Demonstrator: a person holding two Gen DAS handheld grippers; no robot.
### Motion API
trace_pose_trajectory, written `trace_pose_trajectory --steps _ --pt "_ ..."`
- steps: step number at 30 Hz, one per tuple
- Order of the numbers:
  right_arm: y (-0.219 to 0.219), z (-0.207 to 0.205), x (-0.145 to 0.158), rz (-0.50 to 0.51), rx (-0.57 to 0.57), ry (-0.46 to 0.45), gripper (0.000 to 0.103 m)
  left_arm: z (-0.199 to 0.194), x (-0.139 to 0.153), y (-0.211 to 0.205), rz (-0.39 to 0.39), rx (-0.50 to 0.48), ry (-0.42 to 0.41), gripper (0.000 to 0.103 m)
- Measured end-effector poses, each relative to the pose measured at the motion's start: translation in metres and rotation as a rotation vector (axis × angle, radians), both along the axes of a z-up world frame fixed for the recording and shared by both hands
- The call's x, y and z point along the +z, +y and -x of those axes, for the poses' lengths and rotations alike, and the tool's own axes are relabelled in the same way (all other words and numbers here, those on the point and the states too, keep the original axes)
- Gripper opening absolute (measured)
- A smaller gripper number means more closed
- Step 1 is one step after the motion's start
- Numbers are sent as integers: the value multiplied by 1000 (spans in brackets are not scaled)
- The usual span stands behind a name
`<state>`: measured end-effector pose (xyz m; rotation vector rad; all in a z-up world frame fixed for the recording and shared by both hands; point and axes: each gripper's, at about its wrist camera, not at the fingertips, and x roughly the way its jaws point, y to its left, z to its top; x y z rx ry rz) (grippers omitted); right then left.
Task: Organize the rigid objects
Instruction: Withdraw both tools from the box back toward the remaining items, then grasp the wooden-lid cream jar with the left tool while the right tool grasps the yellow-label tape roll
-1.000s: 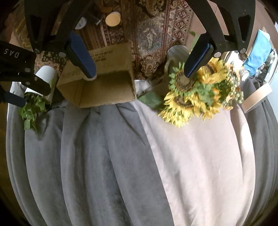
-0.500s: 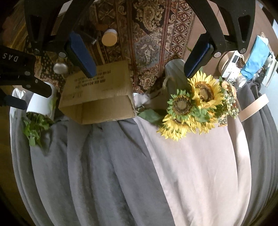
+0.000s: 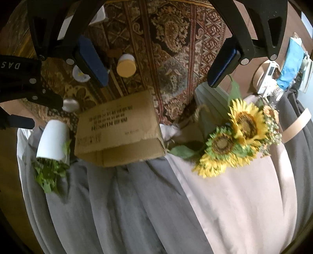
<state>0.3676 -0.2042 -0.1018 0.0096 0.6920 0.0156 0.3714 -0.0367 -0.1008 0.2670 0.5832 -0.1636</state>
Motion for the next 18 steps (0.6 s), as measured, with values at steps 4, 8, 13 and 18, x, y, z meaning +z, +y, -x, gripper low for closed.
trace_pose_trajectory --steps 4,8,13,18 --pt "-2 -2 -12 -5 -5 34 91 -3 -13 -2 -10 -14 28 103" --pt "-2 -5 -23 2 -8 64 91 -7 -25 -5 -25 -25 46 103" --pt "-7 -11 -37 -13 -25 100 91 -14 -39 -10 -45 -48 68 103" --pt "-10 -18 -53 -11 -36 145 91 -22 -54 -16 -79 -89 88 103"
